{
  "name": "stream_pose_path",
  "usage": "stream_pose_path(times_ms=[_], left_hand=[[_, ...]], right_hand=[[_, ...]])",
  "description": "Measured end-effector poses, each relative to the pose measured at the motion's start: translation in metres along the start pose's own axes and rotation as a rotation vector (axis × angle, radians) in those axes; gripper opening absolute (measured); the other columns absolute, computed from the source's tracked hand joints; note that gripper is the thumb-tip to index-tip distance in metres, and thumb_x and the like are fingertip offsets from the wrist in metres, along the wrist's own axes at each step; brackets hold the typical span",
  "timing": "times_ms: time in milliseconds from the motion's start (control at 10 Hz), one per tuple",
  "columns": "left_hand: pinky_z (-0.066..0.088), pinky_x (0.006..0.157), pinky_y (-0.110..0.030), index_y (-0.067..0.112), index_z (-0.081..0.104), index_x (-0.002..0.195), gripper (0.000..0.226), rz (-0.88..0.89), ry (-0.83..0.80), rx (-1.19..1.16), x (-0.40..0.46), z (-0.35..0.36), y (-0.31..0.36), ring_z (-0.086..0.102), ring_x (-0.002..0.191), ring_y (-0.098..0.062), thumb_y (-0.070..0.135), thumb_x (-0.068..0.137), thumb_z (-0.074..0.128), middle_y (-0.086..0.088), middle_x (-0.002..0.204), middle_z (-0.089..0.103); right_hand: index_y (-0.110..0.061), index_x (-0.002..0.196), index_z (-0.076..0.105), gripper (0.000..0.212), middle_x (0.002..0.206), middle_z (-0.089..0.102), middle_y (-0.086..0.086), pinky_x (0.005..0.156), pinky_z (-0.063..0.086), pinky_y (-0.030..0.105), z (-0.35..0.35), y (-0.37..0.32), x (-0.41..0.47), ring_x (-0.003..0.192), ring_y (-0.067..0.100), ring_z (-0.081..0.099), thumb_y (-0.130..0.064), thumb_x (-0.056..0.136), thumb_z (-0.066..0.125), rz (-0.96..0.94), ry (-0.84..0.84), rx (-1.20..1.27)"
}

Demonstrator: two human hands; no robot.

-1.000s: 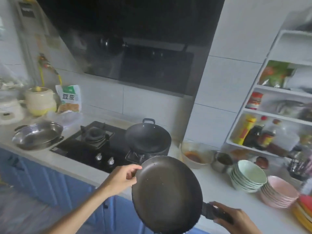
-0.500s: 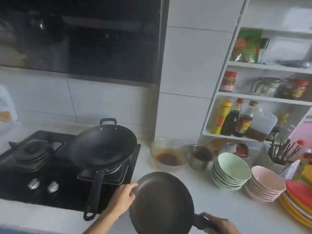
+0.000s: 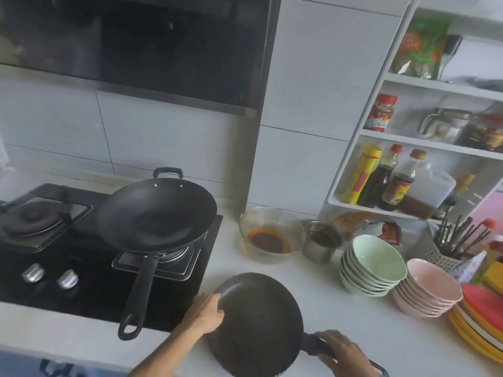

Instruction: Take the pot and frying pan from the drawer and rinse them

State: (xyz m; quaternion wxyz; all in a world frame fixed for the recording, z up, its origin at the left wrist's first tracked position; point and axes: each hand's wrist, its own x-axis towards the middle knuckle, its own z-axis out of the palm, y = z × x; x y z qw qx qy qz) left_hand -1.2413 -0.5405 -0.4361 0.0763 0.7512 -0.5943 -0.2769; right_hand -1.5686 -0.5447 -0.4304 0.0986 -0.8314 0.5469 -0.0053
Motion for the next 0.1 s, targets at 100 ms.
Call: stream_pose_path(times_ms=[100], left_hand=[[0.023,0.113,-0.026,0.022,0.04,0.141,0.044,0.151,0.082,-0.023,-0.0362,-0.0393,0.0079,0.021,0.144,-0.01,0.03,0.099,0.037,0.003,0.156,0.025]], right_hand=[[-0.04,0.09,0.074,0.059,0.1,0.069,-0.024,0.069,0.048,0.005,-0.0248,-0.0199,-0.0164,0.079,-0.01,0.066,-0.058,0.035,0.088,-0.134,0.224,-0.031]])
